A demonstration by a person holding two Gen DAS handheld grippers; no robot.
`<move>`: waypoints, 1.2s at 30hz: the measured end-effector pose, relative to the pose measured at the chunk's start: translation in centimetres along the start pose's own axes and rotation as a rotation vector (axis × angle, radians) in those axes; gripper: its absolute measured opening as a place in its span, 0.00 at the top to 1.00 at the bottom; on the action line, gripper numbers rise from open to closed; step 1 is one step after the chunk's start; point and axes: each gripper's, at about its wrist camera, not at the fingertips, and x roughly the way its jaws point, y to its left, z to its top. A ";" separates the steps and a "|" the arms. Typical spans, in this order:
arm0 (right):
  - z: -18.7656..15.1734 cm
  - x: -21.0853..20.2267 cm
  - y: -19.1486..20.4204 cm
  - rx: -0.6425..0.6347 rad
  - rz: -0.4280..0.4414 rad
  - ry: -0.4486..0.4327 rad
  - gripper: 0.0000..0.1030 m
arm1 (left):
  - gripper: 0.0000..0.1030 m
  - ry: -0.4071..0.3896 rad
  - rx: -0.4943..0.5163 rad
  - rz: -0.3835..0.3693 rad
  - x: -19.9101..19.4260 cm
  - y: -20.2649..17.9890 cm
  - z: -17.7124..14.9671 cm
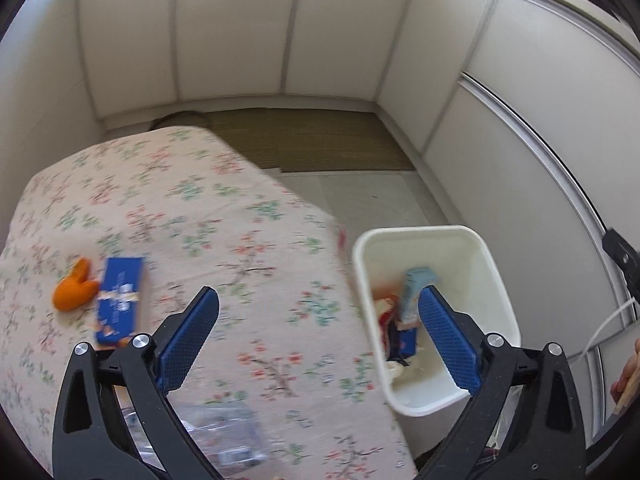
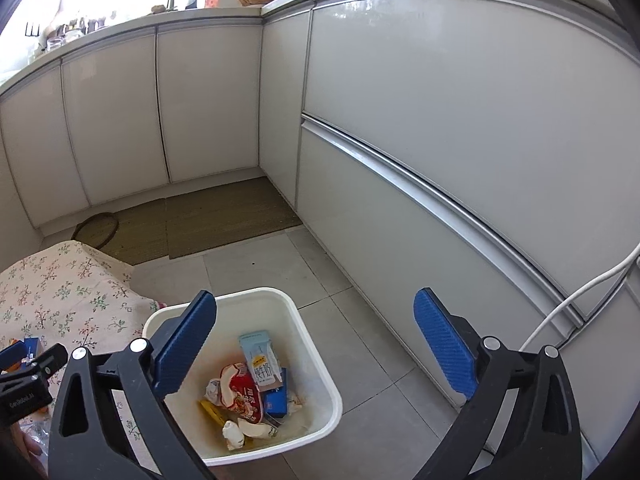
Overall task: Collect trash
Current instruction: 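Move both grippers back over the table toward the blue biscuit box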
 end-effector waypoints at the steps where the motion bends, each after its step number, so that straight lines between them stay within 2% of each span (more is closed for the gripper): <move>1: 0.0 -0.2 0.6 -0.008 0.009 0.000 0.07 | 0.07 -0.006 -0.024 0.027 -0.3 1.1 0.0; 5: 0.0 -0.8 2.7 -0.035 0.043 -0.002 0.07 | 0.07 -0.048 -0.138 0.210 -1.7 6.8 -0.1; 11: -0.5 -1.4 6.6 -0.073 0.096 0.007 0.07 | 0.07 -0.107 -0.354 0.456 -4.0 17.7 -1.9; 13: -0.8 -1.6 8.1 -0.089 0.120 0.015 0.07 | 0.07 -0.117 -0.403 0.518 -4.4 21.2 -3.0; 15: -1.4 -1.8 9.9 -0.110 0.157 0.024 0.07 | 0.07 -0.094 -0.434 0.558 -4.6 24.1 -4.3; 19: -2.9 -2.6 14.2 -0.173 0.251 0.044 0.07 | 0.07 -0.048 -0.474 0.604 -4.9 28.0 -7.3; 23: -4.1 -3.6 18.0 -0.248 0.310 0.021 0.07 | 0.07 -0.014 -0.462 0.644 -4.6 30.3 -9.5; 28: -5.4 -4.3 21.4 -0.292 0.378 0.027 0.07 | 0.07 0.002 -0.458 0.599 -3.4 31.5 -11.2; 36: -7.5 -3.9 24.1 -0.340 0.400 0.079 0.07 | 0.07 -0.018 -0.389 0.560 -1.6 30.4 -11.4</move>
